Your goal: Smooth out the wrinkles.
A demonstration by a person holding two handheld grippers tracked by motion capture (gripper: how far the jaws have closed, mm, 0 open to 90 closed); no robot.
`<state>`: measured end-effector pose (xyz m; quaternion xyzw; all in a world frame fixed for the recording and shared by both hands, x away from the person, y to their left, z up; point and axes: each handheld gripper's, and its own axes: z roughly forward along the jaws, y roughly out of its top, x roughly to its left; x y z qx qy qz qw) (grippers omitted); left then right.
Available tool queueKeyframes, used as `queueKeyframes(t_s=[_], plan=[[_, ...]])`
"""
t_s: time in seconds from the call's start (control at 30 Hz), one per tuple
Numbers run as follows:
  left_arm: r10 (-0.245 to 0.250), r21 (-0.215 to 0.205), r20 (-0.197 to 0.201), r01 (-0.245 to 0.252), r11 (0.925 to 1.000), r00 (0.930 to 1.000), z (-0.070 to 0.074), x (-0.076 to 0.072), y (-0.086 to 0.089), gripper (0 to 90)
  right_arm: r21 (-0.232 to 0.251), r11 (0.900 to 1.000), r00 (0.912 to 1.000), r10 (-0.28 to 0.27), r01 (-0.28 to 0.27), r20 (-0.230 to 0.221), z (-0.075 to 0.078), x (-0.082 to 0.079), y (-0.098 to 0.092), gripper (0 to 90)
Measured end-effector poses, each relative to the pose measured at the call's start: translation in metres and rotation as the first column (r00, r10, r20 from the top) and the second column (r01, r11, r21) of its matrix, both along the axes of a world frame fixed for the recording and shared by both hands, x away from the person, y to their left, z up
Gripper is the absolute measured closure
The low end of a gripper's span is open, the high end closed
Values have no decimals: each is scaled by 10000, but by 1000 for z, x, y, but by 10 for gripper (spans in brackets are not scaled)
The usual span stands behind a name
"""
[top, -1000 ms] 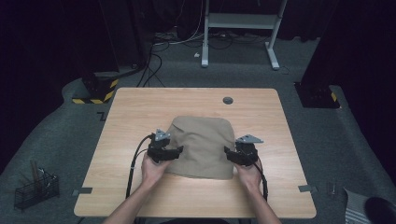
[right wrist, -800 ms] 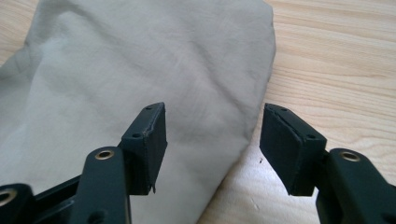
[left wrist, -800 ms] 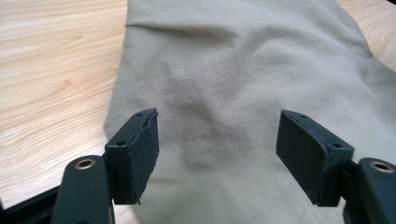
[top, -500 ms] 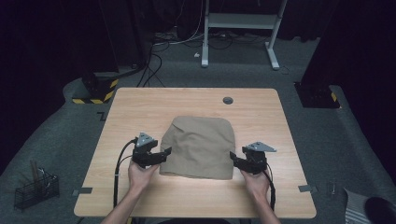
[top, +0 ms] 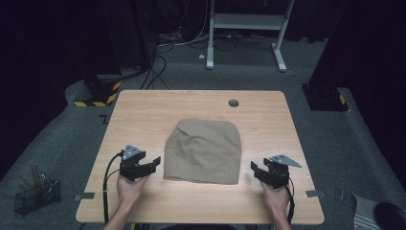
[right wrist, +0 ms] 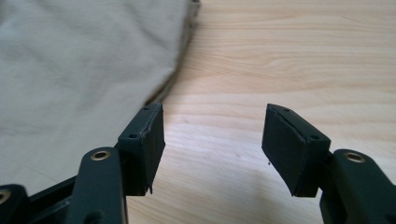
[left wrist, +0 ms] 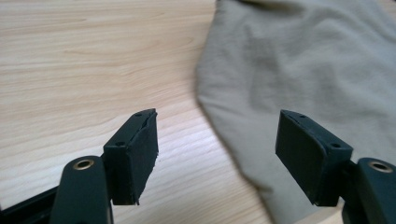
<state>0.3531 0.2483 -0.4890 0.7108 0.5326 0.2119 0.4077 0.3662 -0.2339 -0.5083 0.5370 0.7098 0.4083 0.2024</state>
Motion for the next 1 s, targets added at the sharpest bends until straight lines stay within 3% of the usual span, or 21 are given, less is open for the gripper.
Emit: queueKeyframes(t_s=[0.23,0.57,0.63,0.77,0.9,1.0], plan=[[631,487,-374,-612,9969,9973,-13,0,14,300,-339,9982,9986,-500,494,-175,-6,-3,-14,380],[1534,1094,-721,-1450,9834,9855,-32,0,33,299,-774,9916,9938,-1066,1040,-302,-11,-3,-28,371],[1638,1263,-739,-1537,9800,9837,-34,-1,36,298,-1062,9888,9934,-1092,1049,-359,-13,-2,-29,364],[1851,1315,-630,-1757,9756,9807,-38,-2,40,298,-1123,9860,9907,-1290,1234,-440,-13,-1,-32,356],[1839,1572,-493,-1742,9721,9817,-39,-2,40,293,-1215,9838,9892,-1383,1316,-493,-14,-1,-35,350],[1843,1542,-517,-1745,9725,9815,-39,-1,40,287,-1471,9799,9876,-1447,1344,-615,-14,1,-36,327]])
